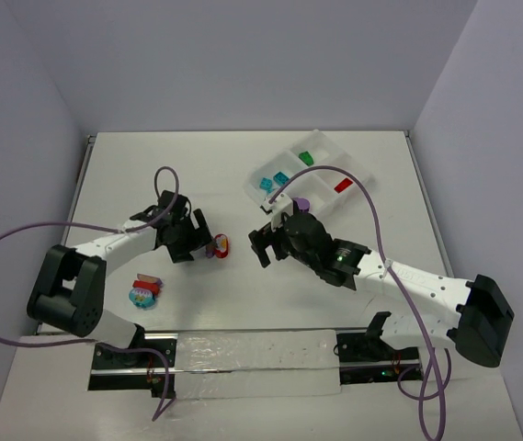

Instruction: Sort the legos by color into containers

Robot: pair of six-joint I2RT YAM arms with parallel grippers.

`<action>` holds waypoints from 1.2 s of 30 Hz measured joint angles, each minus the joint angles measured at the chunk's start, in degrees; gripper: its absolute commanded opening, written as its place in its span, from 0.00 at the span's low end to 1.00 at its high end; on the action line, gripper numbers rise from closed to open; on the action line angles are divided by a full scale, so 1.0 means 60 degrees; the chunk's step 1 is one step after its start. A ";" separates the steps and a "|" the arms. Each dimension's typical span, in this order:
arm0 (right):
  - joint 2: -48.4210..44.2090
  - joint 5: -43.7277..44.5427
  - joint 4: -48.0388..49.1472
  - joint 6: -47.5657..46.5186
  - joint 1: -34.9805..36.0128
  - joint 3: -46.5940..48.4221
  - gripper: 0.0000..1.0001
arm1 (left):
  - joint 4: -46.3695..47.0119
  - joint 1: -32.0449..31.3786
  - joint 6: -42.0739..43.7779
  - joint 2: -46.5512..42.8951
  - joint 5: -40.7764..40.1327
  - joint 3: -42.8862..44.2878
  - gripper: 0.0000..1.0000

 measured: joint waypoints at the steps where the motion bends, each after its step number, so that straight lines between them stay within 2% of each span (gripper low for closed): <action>1: 0.0047 -0.0141 -0.0117 0.0062 -0.0008 0.0106 0.99 | -0.0266 -0.0009 0.0048 -0.0216 -0.0190 0.0109 0.88; 8: 0.1843 -0.0944 -0.1211 0.1361 -0.0126 0.2447 0.99 | -0.1381 0.0025 0.0416 -0.1708 -0.0806 0.1322 0.88; 16: 0.5273 -0.0824 -0.3505 0.2303 -0.0199 0.5530 0.99 | -0.1912 0.0858 0.0415 -0.1922 -0.0774 0.1711 0.88; 21: 0.6239 -0.0915 -0.4493 0.2461 -0.0232 0.6046 0.99 | -0.2316 0.1082 0.0382 -0.1922 -0.0754 0.1707 0.87; 25: 0.6593 -0.1170 -0.4699 0.2330 -0.0232 0.6224 0.97 | -0.2529 0.1214 0.0386 -0.1922 -0.0752 0.1707 0.86; 31: 0.6966 -0.1449 -0.4705 0.1323 -0.0232 0.6419 0.93 | -0.2743 0.1309 0.0397 -0.1922 -0.0756 0.1707 0.85; 36: 0.7535 -0.1193 -0.4775 0.0327 -0.0171 0.6991 0.94 | -0.2809 0.1411 0.0389 -0.1922 -0.0739 0.1707 0.85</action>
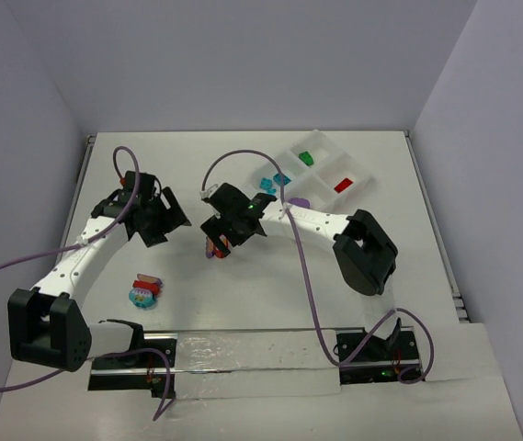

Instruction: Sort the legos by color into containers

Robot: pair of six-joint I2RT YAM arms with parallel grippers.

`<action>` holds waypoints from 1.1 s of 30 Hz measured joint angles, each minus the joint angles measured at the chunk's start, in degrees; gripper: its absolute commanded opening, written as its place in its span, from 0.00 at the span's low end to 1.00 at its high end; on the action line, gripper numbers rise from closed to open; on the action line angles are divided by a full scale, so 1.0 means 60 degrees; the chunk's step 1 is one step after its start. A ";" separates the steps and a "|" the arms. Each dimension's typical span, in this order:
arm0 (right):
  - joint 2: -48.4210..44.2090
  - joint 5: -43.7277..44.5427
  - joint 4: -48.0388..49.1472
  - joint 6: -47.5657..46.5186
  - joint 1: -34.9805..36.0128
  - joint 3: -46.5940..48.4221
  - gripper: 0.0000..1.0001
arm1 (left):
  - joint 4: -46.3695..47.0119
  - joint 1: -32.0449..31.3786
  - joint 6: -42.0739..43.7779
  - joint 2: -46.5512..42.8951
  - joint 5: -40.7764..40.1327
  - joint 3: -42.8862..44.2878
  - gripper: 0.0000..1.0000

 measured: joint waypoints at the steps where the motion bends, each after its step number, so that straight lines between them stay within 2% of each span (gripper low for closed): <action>1: 0.0117 0.0064 -0.0008 -0.0166 0.0005 0.0114 0.95 | -0.0016 0.0032 -0.0003 0.0000 0.0017 0.0000 0.85; 9: 0.0857 -0.0107 0.0159 -0.0288 -0.0065 0.0624 0.95 | -0.0079 0.0406 -0.0186 -0.0085 0.0314 0.0000 0.84; 15: 0.0868 -0.1026 0.0607 -0.0109 -0.0270 0.0646 0.97 | -0.0097 0.0450 -0.0214 -0.0356 0.0465 0.0000 0.83; 24: 0.1056 -0.1890 0.0975 -0.1352 -0.0330 0.0587 1.00 | -0.0091 0.0454 -0.0221 -0.0459 0.0654 -0.0113 0.82; 33: 0.1737 -0.2518 0.1363 -0.1608 -0.0330 0.0437 1.00 | -0.0098 0.0454 -0.0225 -0.0501 0.0723 -0.0186 0.81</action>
